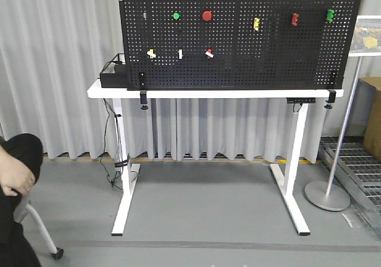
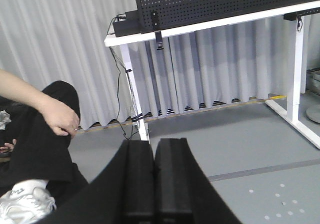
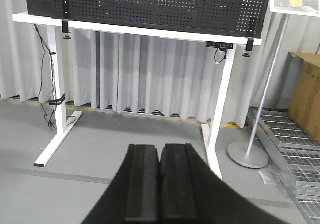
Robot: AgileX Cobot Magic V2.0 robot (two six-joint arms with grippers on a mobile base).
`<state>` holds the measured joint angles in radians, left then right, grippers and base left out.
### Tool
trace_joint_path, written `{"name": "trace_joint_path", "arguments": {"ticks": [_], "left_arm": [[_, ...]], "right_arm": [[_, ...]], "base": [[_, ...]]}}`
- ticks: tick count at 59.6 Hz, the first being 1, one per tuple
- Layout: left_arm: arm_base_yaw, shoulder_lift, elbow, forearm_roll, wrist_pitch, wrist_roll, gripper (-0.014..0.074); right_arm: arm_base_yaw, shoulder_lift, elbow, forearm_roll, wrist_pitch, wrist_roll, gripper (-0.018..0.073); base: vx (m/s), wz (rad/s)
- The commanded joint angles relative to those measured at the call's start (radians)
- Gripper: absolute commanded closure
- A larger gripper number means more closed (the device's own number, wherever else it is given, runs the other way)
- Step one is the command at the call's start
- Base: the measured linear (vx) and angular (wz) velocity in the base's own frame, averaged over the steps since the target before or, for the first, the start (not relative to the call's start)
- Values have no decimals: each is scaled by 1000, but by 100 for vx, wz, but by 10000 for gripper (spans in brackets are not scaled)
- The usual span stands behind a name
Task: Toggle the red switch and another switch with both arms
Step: 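Drive the base forward up to the black pegboard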
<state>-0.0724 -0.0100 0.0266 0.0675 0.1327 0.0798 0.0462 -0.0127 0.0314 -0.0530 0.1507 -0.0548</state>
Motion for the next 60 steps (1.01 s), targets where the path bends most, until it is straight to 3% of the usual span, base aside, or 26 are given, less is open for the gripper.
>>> {"name": "trace_joint_path", "arguments": {"ticks": [1,60], "left_arm": [[1,-6,19,-7,-75,-11,594],[1,-6,19,-7,-75,-11,594]], "right_arm": [[0,-9,5,-3,-89,-10,566],[0,-9,5,-3,-89,-10,566]], "base": [[0,0],[5,0]]}}
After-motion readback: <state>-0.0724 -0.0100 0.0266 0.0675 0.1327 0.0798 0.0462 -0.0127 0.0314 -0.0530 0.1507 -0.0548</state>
